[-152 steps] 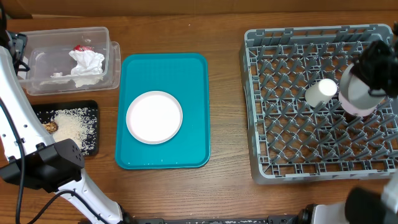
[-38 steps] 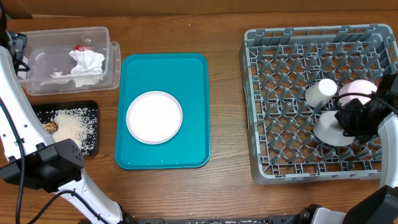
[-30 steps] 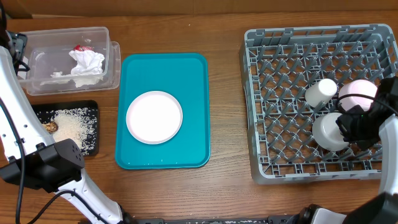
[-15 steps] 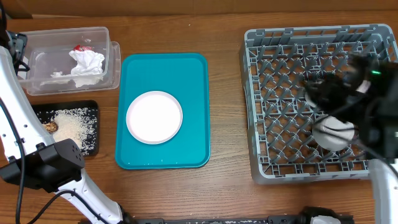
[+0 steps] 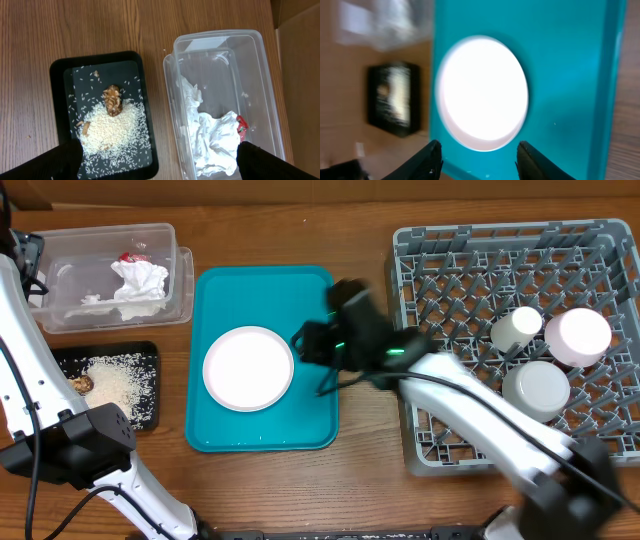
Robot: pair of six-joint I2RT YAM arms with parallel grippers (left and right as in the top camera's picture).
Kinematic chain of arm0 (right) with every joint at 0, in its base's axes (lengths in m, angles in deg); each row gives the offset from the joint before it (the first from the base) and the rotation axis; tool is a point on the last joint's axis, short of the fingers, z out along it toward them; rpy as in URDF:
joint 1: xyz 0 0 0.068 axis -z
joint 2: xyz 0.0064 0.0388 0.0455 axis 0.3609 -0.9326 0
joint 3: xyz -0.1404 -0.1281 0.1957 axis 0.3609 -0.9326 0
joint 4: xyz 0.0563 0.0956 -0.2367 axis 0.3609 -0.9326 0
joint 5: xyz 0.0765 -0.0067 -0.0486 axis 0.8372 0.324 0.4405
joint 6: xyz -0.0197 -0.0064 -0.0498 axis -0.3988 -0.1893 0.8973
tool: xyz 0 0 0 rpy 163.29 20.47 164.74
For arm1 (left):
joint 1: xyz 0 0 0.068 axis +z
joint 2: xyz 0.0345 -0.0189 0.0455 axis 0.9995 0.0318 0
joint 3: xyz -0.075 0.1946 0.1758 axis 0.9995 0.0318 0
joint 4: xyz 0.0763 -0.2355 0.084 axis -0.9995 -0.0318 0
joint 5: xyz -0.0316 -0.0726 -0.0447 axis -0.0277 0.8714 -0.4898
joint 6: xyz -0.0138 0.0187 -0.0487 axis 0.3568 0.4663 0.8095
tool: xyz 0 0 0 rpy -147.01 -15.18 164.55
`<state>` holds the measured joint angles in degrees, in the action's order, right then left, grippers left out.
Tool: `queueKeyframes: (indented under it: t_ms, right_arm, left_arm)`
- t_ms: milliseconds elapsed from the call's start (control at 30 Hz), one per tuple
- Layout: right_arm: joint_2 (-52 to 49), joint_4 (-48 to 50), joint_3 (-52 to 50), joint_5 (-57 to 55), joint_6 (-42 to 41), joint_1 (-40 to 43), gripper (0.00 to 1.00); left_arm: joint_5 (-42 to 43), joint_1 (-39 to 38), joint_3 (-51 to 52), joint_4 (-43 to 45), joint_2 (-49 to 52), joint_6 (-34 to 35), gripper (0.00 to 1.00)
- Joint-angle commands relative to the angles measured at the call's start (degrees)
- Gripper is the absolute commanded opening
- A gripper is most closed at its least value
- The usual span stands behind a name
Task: Sort waste into correct bins and load items into the dishwasher
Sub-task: 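Move the right gripper to the white plate and grasp its rim, then lift the white plate and carry it to the rack's upper left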
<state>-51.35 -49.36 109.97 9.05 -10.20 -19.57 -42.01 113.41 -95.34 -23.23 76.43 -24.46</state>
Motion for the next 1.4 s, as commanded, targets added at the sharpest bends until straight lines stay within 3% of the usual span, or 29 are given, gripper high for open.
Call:
queueKeyframes:
  t_ms: [0, 233, 800, 1067, 1200, 1367]
  right_arm:
    - [-6.4, 1.0, 1.9, -4.0, -3.0, -0.4, 0.50]
    - [-13.1, 2.4, 2.1, -4.0, -4.5, -0.7, 0.45]
    - [-18.6, 6.9, 2.1, -4.9, -8.6, -4.6, 0.46]
    - [-19.4, 6.1, 2.4, -4.8, -8.5, -4.6, 0.09]
    - [-19.1, 2.6, 5.0, -3.8, -8.5, -4.3, 0.04]
    - [-15.7, -9.2, 14.8, -4.1, -4.1, -1.0, 0.04]
  left_arm:
    - [-1.1, -0.1, 0.2, 0.0, 0.3, 0.6, 1.00]
    - [-1.1, -0.1, 0.2, 0.0, 0.3, 0.6, 1.00]
    - [-1.0, -0.5, 0.2, 0.0, 0.3, 0.6, 1.00]
    - [-1.0, -0.4, 0.2, 0.0, 0.3, 0.6, 1.00]
    - [-0.9, -0.5, 0.2, 0.0, 0.3, 0.6, 1.00]
    - [-1.0, -0.5, 0.2, 0.0, 0.3, 0.6, 1.00]
